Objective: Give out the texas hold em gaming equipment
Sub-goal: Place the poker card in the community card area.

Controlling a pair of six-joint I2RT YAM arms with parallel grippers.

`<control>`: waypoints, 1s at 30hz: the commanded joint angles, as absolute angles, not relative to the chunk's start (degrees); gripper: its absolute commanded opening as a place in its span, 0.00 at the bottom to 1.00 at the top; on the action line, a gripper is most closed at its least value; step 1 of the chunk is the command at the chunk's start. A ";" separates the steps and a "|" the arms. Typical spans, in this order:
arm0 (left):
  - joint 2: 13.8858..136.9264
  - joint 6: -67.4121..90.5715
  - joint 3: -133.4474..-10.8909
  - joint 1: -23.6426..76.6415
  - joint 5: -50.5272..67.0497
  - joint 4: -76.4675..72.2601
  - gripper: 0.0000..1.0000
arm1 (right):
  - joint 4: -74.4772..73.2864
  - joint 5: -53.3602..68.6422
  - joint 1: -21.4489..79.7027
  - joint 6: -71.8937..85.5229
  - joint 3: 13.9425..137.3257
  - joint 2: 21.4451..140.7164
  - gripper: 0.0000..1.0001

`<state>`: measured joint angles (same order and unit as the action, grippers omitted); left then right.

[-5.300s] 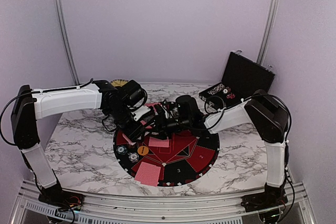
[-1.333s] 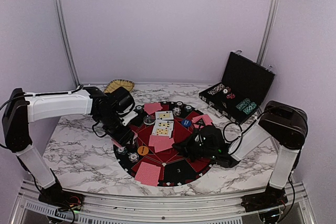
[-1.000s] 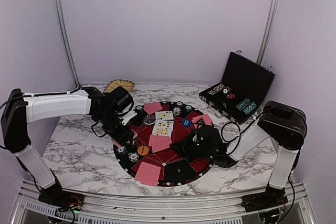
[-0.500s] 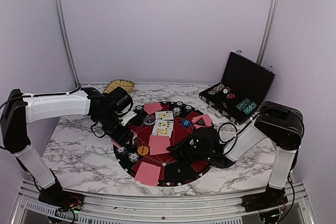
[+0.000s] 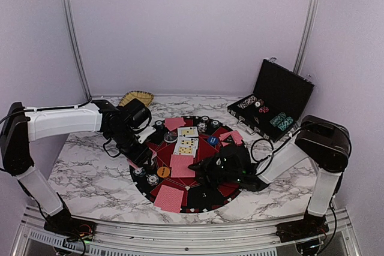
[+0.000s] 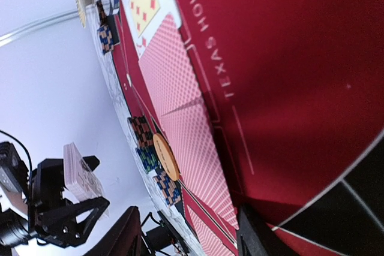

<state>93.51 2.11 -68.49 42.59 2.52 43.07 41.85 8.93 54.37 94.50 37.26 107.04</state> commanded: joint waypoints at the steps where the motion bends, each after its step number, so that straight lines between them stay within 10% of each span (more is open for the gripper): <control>1: 91.45 1.67 -68.47 42.36 3.06 42.13 0.25 | 36.54 9.35 55.19 93.93 37.39 104.44 0.56; 7: 91.58 1.76 -68.57 42.36 3.08 42.27 0.26 | 33.52 11.28 55.27 92.10 39.43 104.27 0.71; 30: 91.44 1.98 -68.27 42.36 3.56 42.15 0.26 | 10.51 14.63 53.66 83.33 52.32 105.87 0.80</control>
<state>93.51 2.13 -68.45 42.59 2.57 43.07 23.70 14.94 54.08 87.31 47.57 106.08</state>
